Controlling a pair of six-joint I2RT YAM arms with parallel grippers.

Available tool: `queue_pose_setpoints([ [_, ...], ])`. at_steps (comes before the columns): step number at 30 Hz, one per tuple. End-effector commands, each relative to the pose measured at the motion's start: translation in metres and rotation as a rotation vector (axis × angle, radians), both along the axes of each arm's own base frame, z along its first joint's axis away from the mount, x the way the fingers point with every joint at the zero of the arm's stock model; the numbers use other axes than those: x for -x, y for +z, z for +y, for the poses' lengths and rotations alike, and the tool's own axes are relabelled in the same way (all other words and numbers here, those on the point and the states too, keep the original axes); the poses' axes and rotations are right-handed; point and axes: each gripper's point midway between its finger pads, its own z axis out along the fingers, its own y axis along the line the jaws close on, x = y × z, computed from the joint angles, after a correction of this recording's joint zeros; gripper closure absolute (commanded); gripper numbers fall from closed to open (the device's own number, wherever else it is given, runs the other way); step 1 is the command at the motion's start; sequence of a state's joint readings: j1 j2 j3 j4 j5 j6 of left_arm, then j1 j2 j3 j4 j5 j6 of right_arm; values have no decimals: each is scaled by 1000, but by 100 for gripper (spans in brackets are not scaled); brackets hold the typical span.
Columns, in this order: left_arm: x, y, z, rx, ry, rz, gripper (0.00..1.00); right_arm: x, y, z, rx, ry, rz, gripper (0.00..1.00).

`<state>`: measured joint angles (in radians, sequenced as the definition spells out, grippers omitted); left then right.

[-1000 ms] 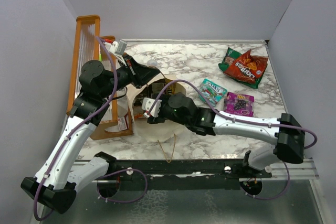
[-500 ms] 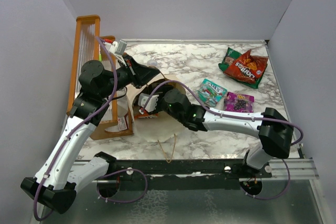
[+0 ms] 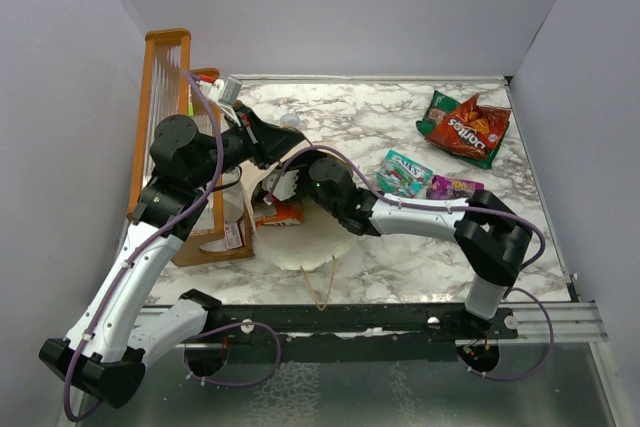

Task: Take the snacks out of the paper bag
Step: Take out the snack from the paper bag.

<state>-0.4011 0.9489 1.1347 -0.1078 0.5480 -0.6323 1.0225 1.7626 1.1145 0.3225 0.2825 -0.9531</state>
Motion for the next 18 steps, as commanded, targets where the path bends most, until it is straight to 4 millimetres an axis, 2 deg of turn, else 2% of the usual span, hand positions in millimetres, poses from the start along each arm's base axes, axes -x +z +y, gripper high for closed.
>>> queue_pose_setpoints([
  [1, 3, 18, 6, 11, 28, -53, 100, -12, 19, 16, -59, 37, -75, 46],
  [5, 3, 17, 7, 10, 31, -49, 100, -15, 11, 22, -59, 49, -82, 56],
  [12, 2, 17, 8, 4, 44, -51, 100, -12, 9, 35, -92, 94, -56, 76],
  [18, 0, 16, 9, 1, 54, -46, 100, -10, 14, 32, -103, 90, -41, 96],
])
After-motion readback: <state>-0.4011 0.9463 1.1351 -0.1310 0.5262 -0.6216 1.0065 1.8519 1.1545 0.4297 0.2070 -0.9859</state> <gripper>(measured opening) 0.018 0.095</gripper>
